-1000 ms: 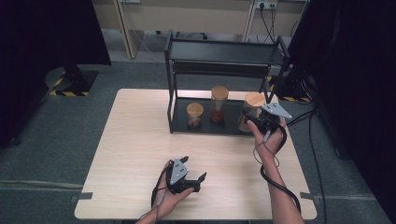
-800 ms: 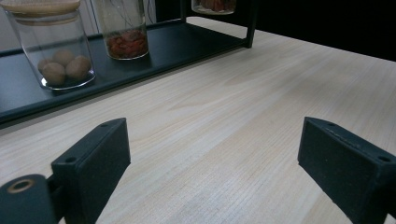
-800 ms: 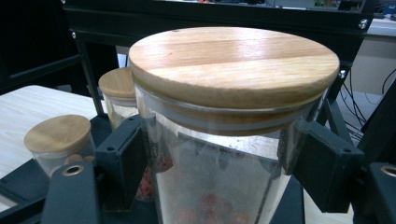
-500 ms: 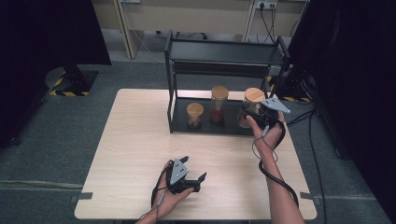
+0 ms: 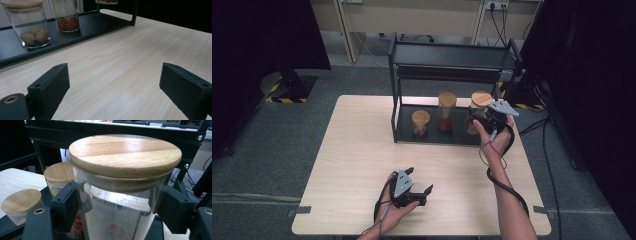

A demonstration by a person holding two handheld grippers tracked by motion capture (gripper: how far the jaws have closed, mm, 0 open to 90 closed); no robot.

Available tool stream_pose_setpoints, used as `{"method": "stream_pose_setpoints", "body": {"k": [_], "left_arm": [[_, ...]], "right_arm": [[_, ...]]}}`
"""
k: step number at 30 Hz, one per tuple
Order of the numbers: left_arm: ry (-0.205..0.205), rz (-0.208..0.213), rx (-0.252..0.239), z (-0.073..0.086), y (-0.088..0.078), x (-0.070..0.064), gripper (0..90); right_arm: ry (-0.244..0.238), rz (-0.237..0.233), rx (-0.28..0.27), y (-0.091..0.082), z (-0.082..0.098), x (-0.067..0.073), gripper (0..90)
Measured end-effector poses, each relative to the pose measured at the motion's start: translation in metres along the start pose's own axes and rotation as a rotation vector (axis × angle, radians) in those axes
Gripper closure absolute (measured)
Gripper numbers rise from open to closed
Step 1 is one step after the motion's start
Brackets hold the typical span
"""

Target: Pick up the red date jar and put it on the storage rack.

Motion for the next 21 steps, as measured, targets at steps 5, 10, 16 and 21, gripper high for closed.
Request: {"method": "stream_pose_setpoints", "body": {"k": [5,10,16,21], "left_arm": [[0.0,0.0,-0.001,0.0,0.0,0.0,8.7],[-0.001,0.0,-0.001,0.0,0.0,0.0,8.7],[-0.004,-0.001,-0.004,0.0,0.0,0.0,8.7],[-0.001,-0.001,-0.003,0.0,0.0,0.0,8.7]], "right_arm": [[0.004,0.002,0.002,0.004,-0.003,0.001,25.6],[0.001,0.002,0.002,0.009,-0.006,0.002,25.6],[0.005,0.002,0.007,0.014,-0.007,0.003,25.6],[0.008,0.007,0.01,0.019,-0.008,0.002,25.6]]}}
Point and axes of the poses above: each handheld gripper's, and its own axes: y roughly forward along the jaws, z roughly out of its underside, x roughly to its left, the point moved 10 cm from there along y, roughly forward along the jaws, and after that the axes turned 5 degrees about y, right-handed, at the moved point
